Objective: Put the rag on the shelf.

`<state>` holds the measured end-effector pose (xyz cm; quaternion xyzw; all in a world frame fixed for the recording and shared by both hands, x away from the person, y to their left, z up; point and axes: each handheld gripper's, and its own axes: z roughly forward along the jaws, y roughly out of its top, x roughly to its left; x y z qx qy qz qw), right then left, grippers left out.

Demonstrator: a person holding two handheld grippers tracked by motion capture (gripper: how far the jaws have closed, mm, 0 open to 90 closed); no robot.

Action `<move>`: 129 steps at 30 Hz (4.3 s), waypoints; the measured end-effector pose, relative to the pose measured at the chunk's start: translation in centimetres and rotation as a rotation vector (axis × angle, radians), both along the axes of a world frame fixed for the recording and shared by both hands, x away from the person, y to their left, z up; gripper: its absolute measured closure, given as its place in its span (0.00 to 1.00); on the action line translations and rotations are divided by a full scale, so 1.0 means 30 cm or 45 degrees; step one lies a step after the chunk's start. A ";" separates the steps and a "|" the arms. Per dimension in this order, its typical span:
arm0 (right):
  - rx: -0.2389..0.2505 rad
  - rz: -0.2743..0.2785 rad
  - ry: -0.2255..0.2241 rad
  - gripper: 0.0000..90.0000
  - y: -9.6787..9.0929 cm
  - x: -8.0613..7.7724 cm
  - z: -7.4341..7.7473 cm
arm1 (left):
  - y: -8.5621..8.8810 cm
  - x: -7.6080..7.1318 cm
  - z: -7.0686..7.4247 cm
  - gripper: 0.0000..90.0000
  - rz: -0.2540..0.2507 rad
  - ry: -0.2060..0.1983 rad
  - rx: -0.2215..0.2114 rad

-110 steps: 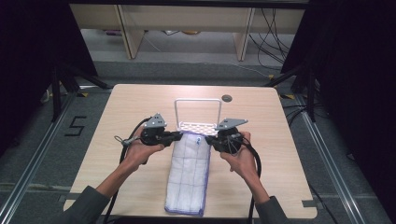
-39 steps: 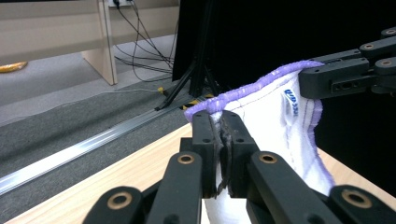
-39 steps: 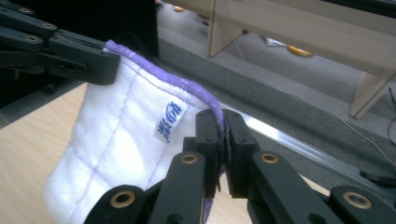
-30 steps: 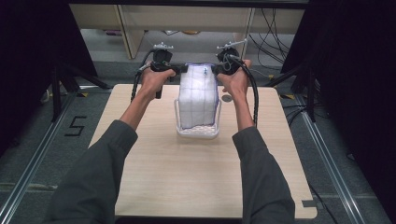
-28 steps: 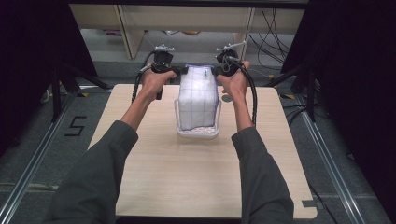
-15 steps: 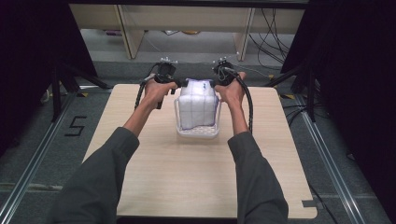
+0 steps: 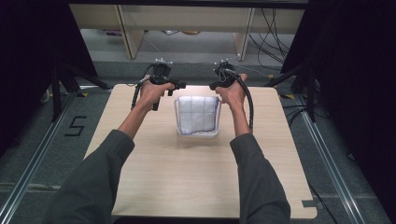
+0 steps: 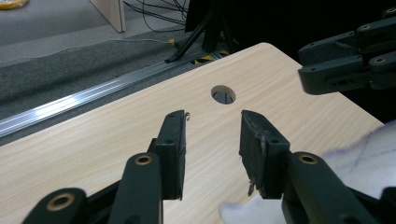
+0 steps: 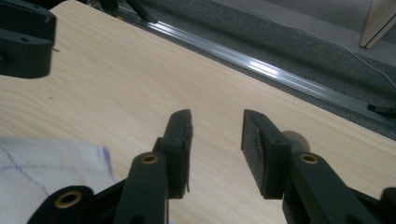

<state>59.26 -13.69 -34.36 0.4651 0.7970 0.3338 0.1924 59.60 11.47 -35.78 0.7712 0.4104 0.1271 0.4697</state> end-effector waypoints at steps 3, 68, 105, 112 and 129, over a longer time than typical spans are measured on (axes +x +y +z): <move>-0.005 -0.010 -0.003 0.68 -0.007 -0.006 0.007 | 0.017 -0.008 0.004 0.64 0.020 0.002 -0.014; 0.187 0.180 -0.128 0.44 -0.094 -0.397 0.076 | 0.140 -0.478 -0.039 0.34 -0.198 -0.019 -0.130; 0.249 0.226 -0.173 0.41 -0.125 -0.562 -0.039 | 0.182 -0.617 -0.123 0.33 -0.263 -0.019 -0.134; 0.261 0.235 -0.150 0.41 -0.125 -0.579 -0.061 | 0.181 -0.632 -0.139 0.31 -0.278 -0.014 -0.136; 0.272 0.236 -0.097 0.38 -0.144 -0.599 -0.133 | 0.177 -0.668 -0.194 0.30 -0.286 0.013 -0.113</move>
